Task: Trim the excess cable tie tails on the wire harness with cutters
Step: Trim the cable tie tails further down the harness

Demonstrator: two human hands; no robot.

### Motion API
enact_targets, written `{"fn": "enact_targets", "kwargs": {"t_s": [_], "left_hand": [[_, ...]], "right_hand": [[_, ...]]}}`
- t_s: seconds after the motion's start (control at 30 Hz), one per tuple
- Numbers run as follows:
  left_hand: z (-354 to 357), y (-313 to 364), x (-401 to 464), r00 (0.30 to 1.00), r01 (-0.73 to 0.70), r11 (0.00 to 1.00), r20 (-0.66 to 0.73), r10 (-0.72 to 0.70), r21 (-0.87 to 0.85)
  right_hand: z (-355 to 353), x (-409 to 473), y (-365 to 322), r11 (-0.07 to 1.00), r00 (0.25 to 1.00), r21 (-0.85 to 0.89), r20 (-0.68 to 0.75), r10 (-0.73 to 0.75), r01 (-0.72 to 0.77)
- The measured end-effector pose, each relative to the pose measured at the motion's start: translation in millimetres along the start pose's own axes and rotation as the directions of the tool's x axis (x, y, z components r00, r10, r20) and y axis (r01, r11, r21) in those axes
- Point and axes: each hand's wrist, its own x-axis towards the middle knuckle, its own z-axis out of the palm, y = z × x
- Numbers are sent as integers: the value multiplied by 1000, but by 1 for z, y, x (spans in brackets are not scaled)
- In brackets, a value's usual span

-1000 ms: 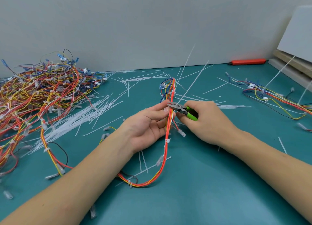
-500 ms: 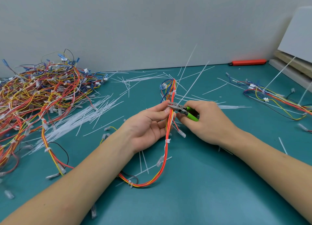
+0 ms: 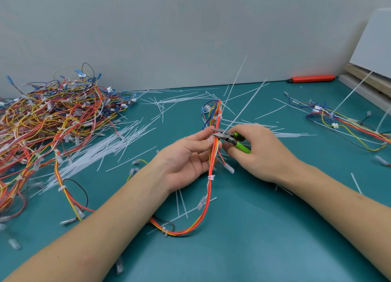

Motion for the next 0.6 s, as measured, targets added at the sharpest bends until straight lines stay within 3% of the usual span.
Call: {"fn": "enact_targets", "kwargs": {"t_s": [0.6], "left_hand": [[0, -3, 2, 997, -75, 997, -7, 74, -24]], "right_hand": [[0, 1, 3, 1000, 1000, 3, 3, 7, -7]]}}
